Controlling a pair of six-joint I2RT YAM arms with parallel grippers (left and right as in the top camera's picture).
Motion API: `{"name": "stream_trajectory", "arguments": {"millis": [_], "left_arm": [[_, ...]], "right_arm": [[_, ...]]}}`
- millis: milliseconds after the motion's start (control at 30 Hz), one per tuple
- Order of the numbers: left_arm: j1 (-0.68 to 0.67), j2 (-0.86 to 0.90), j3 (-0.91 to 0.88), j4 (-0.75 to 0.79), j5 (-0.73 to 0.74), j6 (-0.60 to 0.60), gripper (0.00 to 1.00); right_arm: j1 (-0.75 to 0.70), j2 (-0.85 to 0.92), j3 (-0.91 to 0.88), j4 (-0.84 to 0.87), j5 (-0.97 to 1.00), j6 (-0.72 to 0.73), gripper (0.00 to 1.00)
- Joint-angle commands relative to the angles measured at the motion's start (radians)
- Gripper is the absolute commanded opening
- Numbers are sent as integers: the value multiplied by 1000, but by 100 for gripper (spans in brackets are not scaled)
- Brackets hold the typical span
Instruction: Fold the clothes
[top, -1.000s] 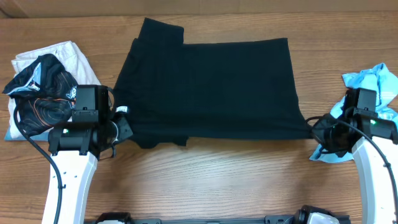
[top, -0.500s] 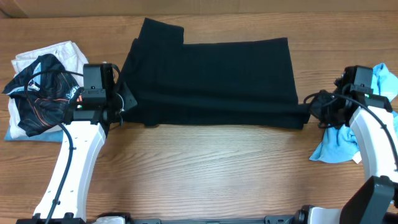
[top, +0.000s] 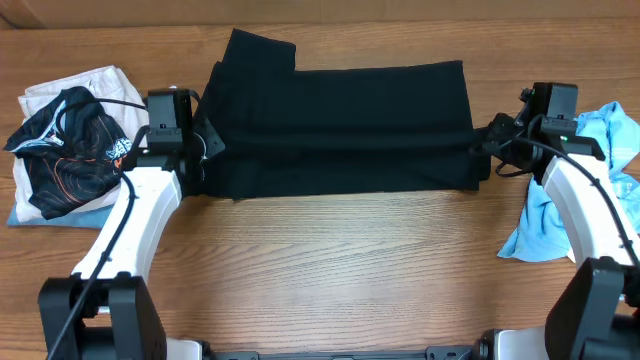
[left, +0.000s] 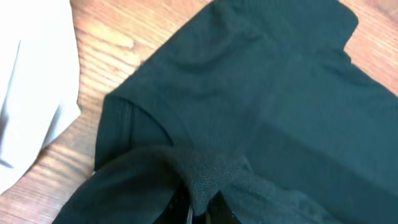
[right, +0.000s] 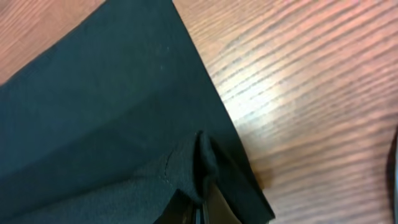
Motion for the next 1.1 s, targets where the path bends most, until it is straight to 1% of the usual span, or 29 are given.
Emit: {"name": "stream_trajectory", "arguments": {"millis": [0, 167, 433, 600, 833, 1067], "left_arm": [[6, 45, 19, 50, -39, -14, 5], [6, 121, 19, 136, -38, -13, 8], [6, 217, 19, 225, -38, -12, 14], [6, 243, 19, 224, -38, 10, 14], [6, 243, 20, 224, -38, 10, 14], [6, 243, 20, 205, -38, 15, 14]], "right_arm": [[-1, 49, 26, 42, 23, -7, 4], [0, 142, 26, 91, 16, -7, 4], [25, 194, 26, 172, 13, -7, 4], [39, 194, 26, 196, 13, -7, 4], [39, 194, 25, 211, 16, -7, 4], [39, 195, 25, 211, 59, -7, 4]]}}
